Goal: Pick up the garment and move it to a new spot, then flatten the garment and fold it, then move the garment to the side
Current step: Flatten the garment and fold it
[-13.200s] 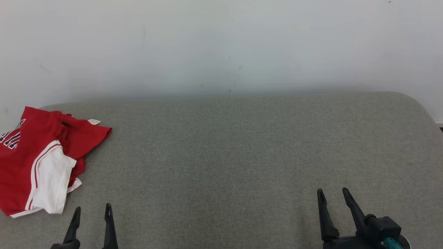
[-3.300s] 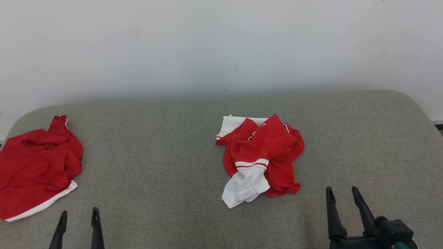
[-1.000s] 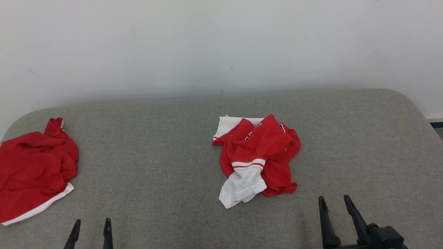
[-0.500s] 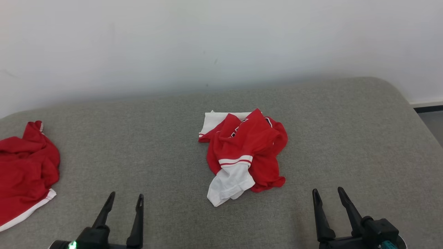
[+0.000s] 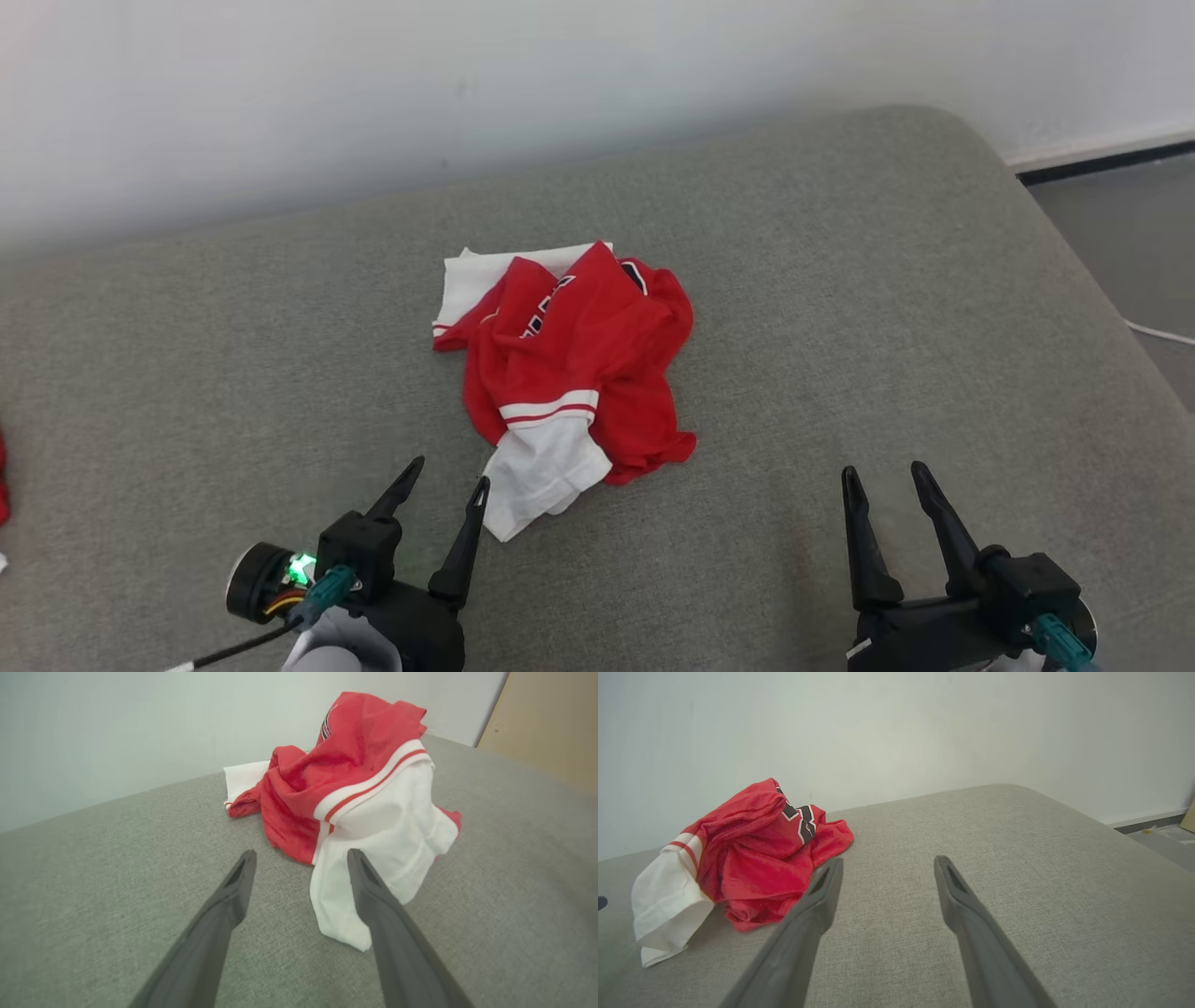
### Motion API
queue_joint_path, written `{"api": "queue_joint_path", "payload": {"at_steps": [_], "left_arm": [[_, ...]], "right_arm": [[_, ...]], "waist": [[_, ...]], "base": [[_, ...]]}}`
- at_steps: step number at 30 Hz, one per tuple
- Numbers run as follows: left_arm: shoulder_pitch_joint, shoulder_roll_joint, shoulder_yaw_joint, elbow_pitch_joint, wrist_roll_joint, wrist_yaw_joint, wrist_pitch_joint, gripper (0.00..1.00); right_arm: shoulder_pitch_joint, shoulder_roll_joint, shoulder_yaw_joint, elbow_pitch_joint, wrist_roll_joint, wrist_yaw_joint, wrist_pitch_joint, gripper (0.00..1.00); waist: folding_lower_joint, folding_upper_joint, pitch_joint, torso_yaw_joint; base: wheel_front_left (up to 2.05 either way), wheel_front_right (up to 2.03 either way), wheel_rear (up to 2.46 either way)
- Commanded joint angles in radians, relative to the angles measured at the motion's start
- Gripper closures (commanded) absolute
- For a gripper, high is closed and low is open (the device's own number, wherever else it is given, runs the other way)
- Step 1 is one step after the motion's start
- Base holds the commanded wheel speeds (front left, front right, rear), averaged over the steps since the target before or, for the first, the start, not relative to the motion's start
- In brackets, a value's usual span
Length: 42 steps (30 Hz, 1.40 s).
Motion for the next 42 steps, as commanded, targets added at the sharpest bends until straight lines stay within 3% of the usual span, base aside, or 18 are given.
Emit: {"api": "queue_joint_path", "payload": {"at_steps": [1,12,14,21,29,36,42], "left_arm": [[-0.022,0.004,-0.005,0.017,-0.012,-0.001,-0.003,0.00],[-0.090,-0.011,-0.114,0.237,-0.068,0.000,-0.003,0.00],[-0.102,-0.011,-0.127,0.249,-0.077,0.000,-0.003,1.00],[-0.113,-0.006,-0.076,0.182,-0.074,0.018,-0.003,1.00],[-0.068,0.033,-0.001,-0.004,-0.020,0.063,-0.003,1.00],[0.031,0.095,0.042,-0.149,-0.012,0.116,-0.001,1.00],[0.169,0.131,0.077,-0.264,-0.036,0.172,0.030,1.00]], "right_arm": [[-0.011,0.002,0.003,-0.004,0.009,-0.002,-0.001,0.00],[-0.022,0.002,0.015,0.004,0.018,-0.002,-0.001,0.00],[-0.020,0.002,0.013,0.002,0.017,-0.002,-0.001,0.00],[-0.004,0.002,-0.004,-0.007,0.008,-0.002,-0.001,0.00],[0.024,0.002,-0.015,-0.007,0.019,-0.002,-0.001,0.00],[0.041,0.002,-0.001,0.000,0.042,-0.002,-0.001,0.00],[0.047,0.002,-0.004,-0.001,0.049,-0.002,-0.001,0.00]], "waist": [[0.0000,-0.0001,0.052,-0.053],[0.0000,-0.0001,0.060,-0.092],[0.0000,-0.0001,0.057,-0.092],[0.0000,-0.0001,0.034,-0.050],[0.0000,-0.0001,-0.019,0.099],[0.0000,-0.0001,-0.055,0.214],[0.0000,-0.0001,-0.056,0.256]], "base": [[0.00,0.00,0.00],[0.00,0.00,0.00],[0.00,0.00,0.00],[0.00,0.00,0.00],[0.00,0.00,0.00],[0.00,0.00,0.00],[0.00,0.00,0.00]]}}
